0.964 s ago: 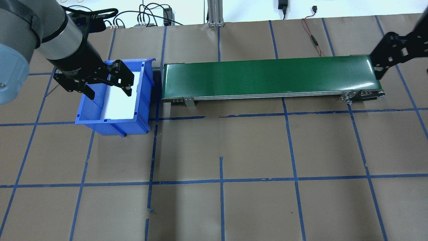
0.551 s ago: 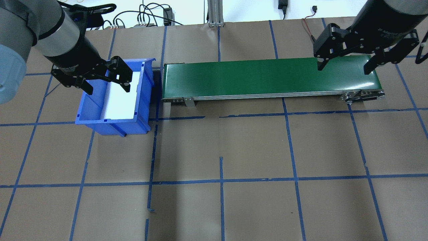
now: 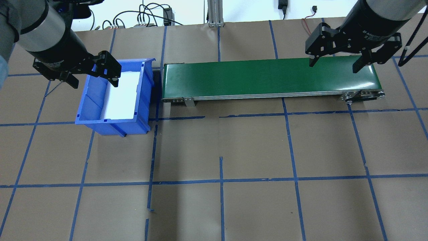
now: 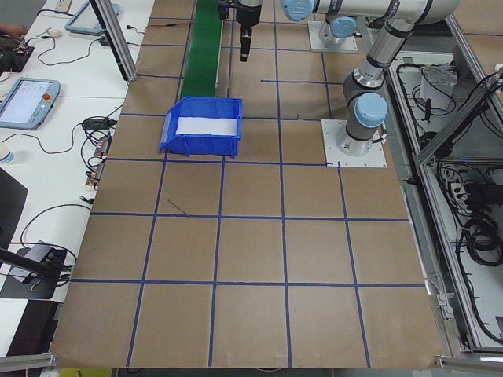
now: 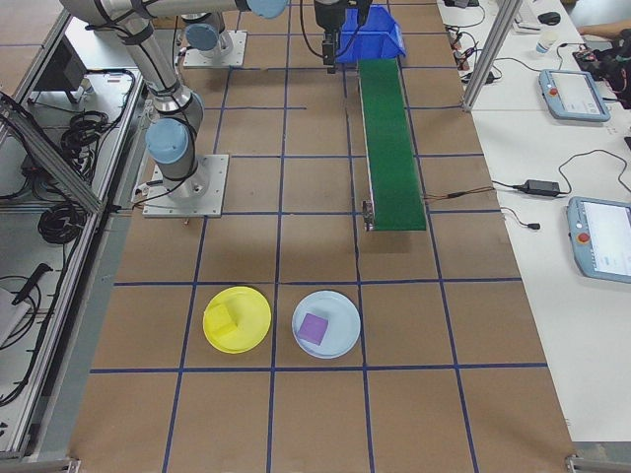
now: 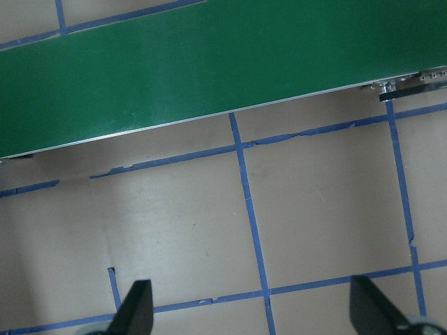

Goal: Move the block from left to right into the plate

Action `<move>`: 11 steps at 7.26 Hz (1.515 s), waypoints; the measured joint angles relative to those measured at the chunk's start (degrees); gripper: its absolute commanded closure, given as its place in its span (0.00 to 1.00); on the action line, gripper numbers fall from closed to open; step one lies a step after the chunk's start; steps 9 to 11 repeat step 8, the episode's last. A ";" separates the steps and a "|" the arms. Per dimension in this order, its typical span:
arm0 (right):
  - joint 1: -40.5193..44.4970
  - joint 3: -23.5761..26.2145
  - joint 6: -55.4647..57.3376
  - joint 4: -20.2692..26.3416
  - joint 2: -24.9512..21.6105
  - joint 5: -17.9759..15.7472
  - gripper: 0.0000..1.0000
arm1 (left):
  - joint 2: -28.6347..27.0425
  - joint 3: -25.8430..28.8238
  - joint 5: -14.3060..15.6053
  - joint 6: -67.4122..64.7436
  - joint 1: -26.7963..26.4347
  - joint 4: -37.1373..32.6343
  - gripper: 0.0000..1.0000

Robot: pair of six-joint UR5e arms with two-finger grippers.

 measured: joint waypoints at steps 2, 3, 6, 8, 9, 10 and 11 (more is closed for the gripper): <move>2.51 -0.33 1.47 -1.72 1.69 -0.39 0.00 | 0.12 -0.01 0.76 0.01 -0.12 0.07 0.00; 3.50 -0.49 1.69 -2.09 2.29 -0.84 0.00 | 0.28 0.00 0.83 0.01 -0.16 -0.01 0.00; 2.94 -0.54 1.09 -2.31 2.73 -1.13 0.00 | 0.79 -0.35 0.53 0.02 -0.20 -0.34 0.00; 2.33 -0.50 0.98 -2.11 2.71 -1.23 0.00 | 0.91 -0.33 0.62 0.02 -0.15 -0.40 0.00; 2.33 -0.50 0.98 -2.11 2.71 -1.23 0.00 | 0.91 -0.33 0.62 0.02 -0.15 -0.40 0.00; 2.33 -0.50 0.98 -2.11 2.71 -1.23 0.00 | 0.91 -0.33 0.62 0.02 -0.15 -0.40 0.00; 2.33 -0.50 0.98 -2.11 2.71 -1.23 0.00 | 0.91 -0.33 0.62 0.02 -0.15 -0.40 0.00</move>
